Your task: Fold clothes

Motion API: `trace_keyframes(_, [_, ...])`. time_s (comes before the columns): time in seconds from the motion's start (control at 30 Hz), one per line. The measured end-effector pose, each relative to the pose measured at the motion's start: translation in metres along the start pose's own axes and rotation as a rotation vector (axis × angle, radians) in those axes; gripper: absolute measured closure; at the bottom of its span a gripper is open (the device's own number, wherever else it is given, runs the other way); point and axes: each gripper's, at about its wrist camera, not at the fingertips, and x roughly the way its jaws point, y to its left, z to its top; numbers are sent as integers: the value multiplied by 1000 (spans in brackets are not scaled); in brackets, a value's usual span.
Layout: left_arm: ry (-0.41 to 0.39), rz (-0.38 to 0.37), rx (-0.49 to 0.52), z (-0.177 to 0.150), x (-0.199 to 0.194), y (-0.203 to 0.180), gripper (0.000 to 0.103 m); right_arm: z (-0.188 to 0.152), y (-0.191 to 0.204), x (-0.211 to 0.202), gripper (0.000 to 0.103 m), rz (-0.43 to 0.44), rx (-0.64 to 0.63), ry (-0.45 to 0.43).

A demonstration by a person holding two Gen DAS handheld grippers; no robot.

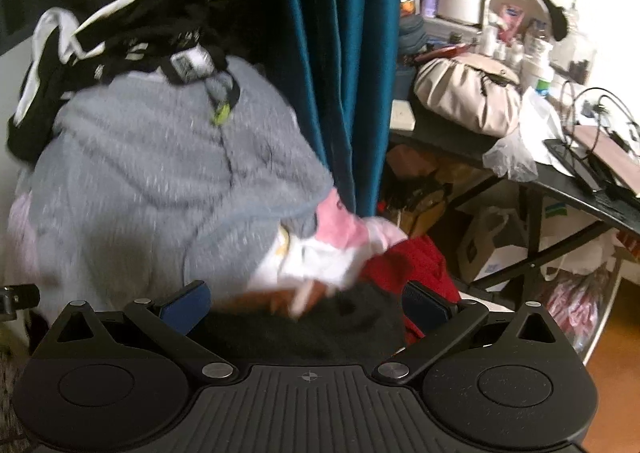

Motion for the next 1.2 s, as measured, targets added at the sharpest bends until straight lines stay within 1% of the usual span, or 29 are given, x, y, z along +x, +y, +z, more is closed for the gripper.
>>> trace_keyframes(0.2, [6,-36,60,48,47,21,1,21,44,29,1,-3,40,-3])
trace_keyframes(0.37, [6,-63,97,76,83,33,1,39,84,59,1,30,70,-11])
trace_keyframes(0.47, [18,-114,118,81,103,32,1,49,102,82,1,15,74,-12])
trace_keyframes(0.57, [31,-166,139,86,122,31,0,56,115,108,1,-5,83,9])
trace_keyframes(0.67, [31,-215,146,87,135,31,0,56,128,130,1,-26,37,19])
trace_keyframes(0.77, [26,-263,146,86,144,33,0,52,138,143,1,-53,2,18])
trace_keyframes(0.87, [20,-302,152,86,151,32,0,49,140,150,1,-57,16,19])
trace_keyframes(0.97, [7,-316,164,84,155,26,0,48,139,153,1,-53,33,16])
trace_keyframes(1.1, [-33,-317,163,77,155,17,0,47,139,155,1,-60,32,14])
trace_keyframes(1.2, [-40,-315,164,74,155,9,0,47,140,156,1,-62,38,15])
